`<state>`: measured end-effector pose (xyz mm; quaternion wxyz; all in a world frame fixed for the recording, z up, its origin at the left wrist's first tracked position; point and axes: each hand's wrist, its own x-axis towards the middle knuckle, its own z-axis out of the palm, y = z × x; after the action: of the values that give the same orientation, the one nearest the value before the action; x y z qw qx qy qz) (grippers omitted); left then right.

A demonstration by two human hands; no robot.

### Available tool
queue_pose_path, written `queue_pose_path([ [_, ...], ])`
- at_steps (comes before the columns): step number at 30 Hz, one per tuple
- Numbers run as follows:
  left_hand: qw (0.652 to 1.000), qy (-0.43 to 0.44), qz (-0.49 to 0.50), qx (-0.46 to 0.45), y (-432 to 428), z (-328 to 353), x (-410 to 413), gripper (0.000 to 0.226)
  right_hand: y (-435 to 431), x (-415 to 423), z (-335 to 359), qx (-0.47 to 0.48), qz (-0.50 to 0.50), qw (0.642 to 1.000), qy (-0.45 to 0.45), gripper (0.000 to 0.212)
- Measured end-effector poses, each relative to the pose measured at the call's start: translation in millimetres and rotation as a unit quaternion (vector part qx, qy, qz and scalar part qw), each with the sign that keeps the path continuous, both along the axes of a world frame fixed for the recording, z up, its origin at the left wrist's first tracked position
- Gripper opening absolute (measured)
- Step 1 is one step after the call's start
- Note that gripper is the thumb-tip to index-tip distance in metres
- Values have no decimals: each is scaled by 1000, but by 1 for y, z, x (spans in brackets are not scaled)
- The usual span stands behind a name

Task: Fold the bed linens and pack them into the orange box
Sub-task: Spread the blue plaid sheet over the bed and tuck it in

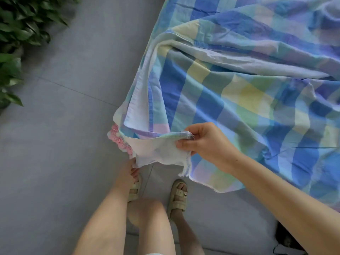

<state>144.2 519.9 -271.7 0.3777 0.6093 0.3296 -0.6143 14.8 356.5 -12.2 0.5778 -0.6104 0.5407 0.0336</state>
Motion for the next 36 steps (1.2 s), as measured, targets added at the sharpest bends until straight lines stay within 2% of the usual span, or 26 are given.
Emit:
queue_pose_path([
  [4,985,82,151,-8,-1,39,9,8,3,7,6,-2,-27,1000,1,13],
  [6,984,94,145,-36,5,66,15,27,9,11,15,-4,-42,999,0,14],
  [7,984,88,145,-47,8,84,19,26,14,14,25,-2,-47,999,-5,13],
  [9,984,41,159,-69,14,117,24,10,25,17,43,0,-41,999,-15,14],
  [11,986,-24,144,-80,21,146,29,22,36,16,60,-2,-41,999,-34,12],
  [13,978,-83,162,-99,28,175,34,24,46,10,79,-16,-45,997,-53,8],
  [14,974,-115,157,-113,31,185,36,34,50,7,85,-29,-46,997,-58,8],
  [17,965,-222,64,-127,35,227,42,54,58,-1,104,-73,-60,993,-69,21],
  [19,943,-300,-22,-141,32,265,43,49,62,-3,118,-117,-62,989,-67,31],
  [21,905,-357,-131,-189,24,301,41,35,66,2,133,-169,-40,984,-46,38],
  [24,838,-390,-287,-252,1,356,33,38,73,12,155,-255,7,967,-16,45],
  [25,822,-380,-329,-268,-6,369,31,40,75,15,160,-279,27,960,-7,45],
  [27,812,-322,-378,-307,-20,391,30,35,75,23,169,-336,75,939,4,38],
  [28,804,-296,-400,-325,-26,403,29,34,75,23,172,-380,103,919,22,37],
  [30,801,-259,-415,-344,-35,422,30,46,74,28,179,-430,142,889,68,50],
  [31,800,-244,-424,-348,-41,433,29,48,72,26,183,-441,130,886,59,49],
  [34,806,-211,-427,-351,-51,449,24,32,77,16,191,-525,126,842,5,22],
  [36,824,-193,-405,-346,-60,464,13,40,79,13,195,-555,122,823,18,18],
])
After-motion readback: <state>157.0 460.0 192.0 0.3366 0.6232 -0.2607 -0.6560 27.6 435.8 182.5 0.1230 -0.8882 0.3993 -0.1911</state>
